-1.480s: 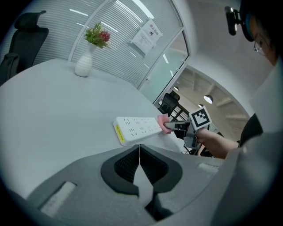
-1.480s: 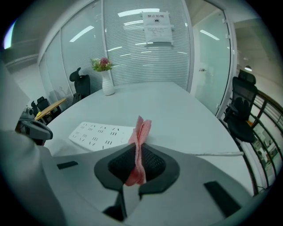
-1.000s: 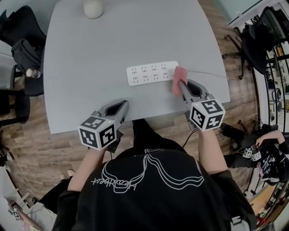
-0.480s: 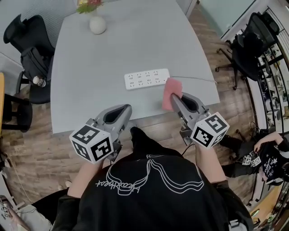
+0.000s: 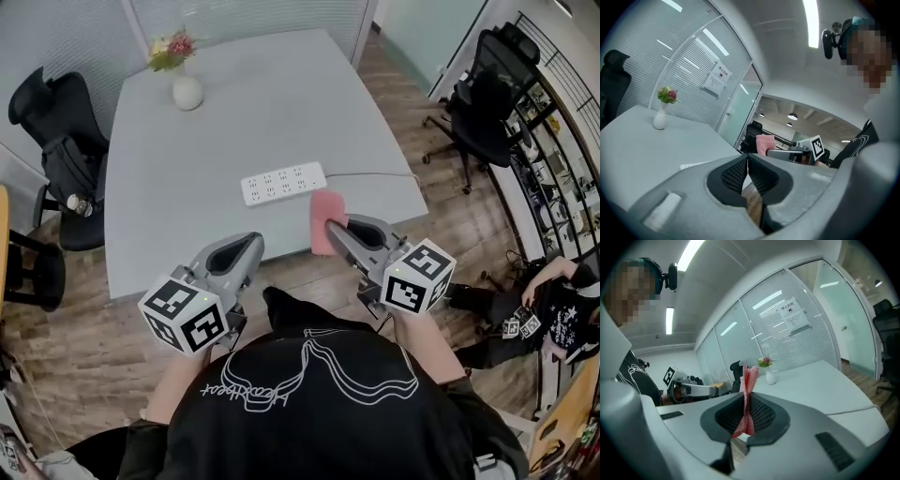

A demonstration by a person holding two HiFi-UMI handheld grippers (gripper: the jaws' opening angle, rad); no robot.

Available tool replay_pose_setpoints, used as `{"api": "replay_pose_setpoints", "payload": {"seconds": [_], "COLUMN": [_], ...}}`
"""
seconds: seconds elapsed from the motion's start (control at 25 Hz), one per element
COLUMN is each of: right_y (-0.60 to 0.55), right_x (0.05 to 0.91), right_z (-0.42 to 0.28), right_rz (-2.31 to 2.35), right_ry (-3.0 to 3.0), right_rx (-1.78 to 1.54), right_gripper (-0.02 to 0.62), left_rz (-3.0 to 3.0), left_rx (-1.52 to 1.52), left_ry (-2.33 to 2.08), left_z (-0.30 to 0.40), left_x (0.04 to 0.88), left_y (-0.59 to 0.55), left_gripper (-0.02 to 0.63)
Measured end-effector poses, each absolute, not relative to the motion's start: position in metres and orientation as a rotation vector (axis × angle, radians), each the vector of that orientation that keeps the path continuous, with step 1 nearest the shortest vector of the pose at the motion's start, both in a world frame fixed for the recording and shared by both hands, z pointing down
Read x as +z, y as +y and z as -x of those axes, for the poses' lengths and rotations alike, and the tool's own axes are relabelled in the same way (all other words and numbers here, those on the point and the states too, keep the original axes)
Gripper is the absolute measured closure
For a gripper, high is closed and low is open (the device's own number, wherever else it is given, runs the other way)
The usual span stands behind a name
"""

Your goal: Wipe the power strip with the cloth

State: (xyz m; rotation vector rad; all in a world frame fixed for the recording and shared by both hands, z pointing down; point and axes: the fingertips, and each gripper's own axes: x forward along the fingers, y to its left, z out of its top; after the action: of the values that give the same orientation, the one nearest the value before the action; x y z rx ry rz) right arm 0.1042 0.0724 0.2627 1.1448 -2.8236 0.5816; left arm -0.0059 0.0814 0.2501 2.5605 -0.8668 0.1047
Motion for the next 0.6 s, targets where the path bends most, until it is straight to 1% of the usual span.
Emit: {"api": "replay_pose_setpoints", "payload": {"seconds": [0.6], "right_y": [0.0735], "right_x": [0.2678], "right_z": [-0.1057], "right_rz": [-1.085], "right_ry": [-2.858], "right_rx": [0.624], "right_gripper": [0.563], "left_rz": [-2.568], "left_rx": [0.125], "left_ry": [-0.888], "left_z": [-0.0035], "left_x": [0.2502], "left_y": [0.0840], "left_gripper": [0.592]}}
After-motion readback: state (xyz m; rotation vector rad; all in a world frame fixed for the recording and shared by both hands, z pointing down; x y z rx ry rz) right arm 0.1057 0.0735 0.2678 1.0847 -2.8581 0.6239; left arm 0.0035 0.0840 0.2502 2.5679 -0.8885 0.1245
